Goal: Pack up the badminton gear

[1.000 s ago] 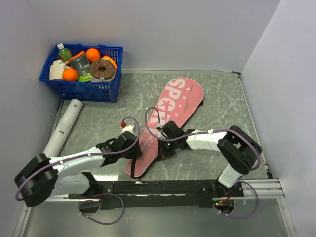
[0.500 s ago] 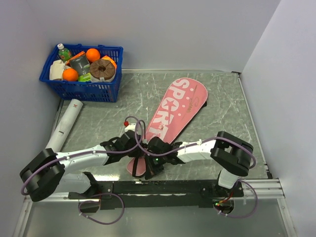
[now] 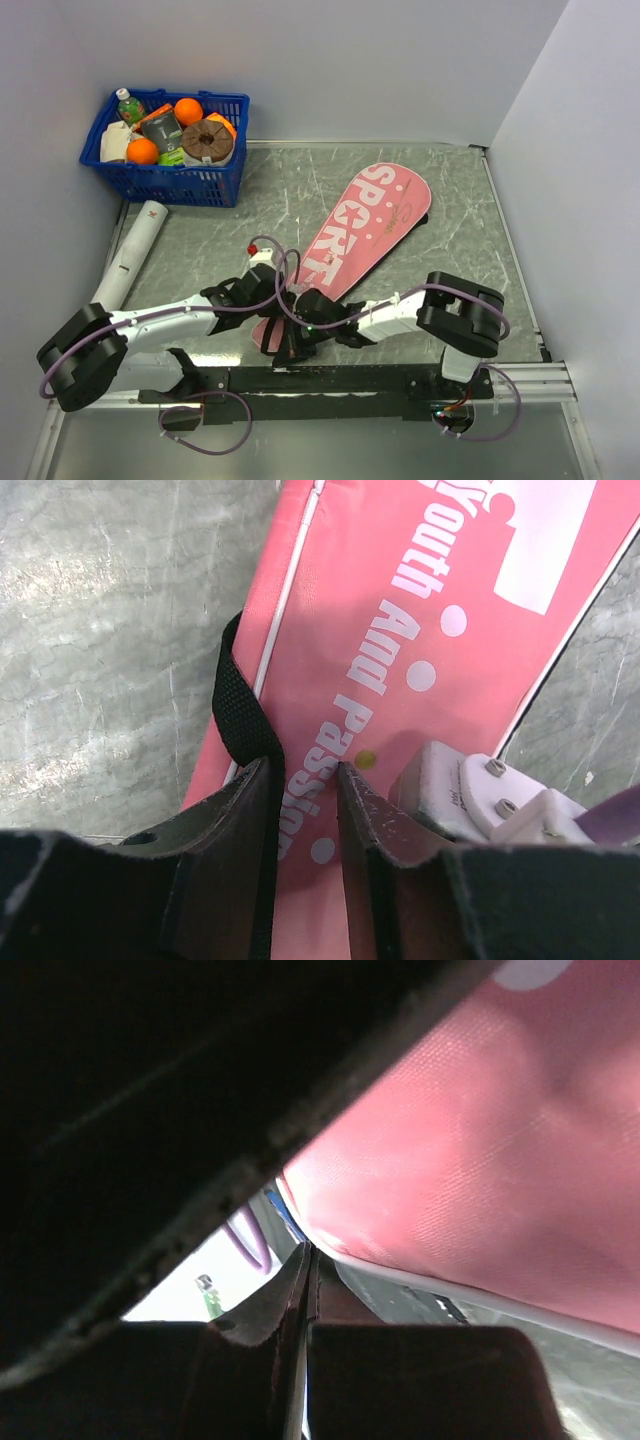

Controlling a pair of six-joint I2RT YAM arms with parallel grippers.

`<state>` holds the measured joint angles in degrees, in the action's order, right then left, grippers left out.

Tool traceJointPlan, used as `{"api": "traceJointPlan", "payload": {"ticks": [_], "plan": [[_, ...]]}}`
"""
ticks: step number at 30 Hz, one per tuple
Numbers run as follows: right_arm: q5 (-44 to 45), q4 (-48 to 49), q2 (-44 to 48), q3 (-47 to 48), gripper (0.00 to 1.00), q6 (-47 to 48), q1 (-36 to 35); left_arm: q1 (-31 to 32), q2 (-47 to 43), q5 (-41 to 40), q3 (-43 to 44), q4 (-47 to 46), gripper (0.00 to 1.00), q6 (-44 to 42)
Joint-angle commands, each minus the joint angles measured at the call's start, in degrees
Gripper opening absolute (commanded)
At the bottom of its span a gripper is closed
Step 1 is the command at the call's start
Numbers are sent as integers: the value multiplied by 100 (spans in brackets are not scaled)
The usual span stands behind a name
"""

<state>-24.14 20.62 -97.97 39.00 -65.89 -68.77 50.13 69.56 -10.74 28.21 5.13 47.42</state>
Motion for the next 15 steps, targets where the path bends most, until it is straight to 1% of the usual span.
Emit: {"api": "traceJointPlan", "payload": {"ticks": [1, 5, 7, 8, 9, 10, 11, 12, 14, 15], "plan": [[364, 1322, 261, 151, 0, -600, -268, 146, 40, 275, -26, -117, 39, -154], [954, 1568, 174, 107, 0, -996, -470, 146, 145, 283, 88, -135, 39, -198], [1078, 1655, 121, 99, 5, -1093, -497, 146, 146, 301, 89, -152, 39, -215], [1156, 1864, 86, 73, 8, -1128, -523, 146, 137, 310, 80, -170, 39, -224], [1201, 1971, 77, -6, 16, -1206, -541, 146, 128, 318, 62, -213, 39, -242], [1219, 2085, 68, -42, 21, -1225, -558, 146, 128, 327, 53, -240, 39, -242], [1149, 2460, 16, -68, 25, -1233, -558, 146, 111, 336, 27, -257, 39, -251], [1096, 2621, -11, -103, 31, -1216, -567, 146, 110, 336, 27, -292, 39, -259], [1034, 2954, 15, -182, 37, -1225, -567, 146, 110, 353, 44, -293, 39, -259], [999, 2965, 67, -304, 41, -1225, -576, 146, 102, 336, 62, -258, 39, -268]]}}
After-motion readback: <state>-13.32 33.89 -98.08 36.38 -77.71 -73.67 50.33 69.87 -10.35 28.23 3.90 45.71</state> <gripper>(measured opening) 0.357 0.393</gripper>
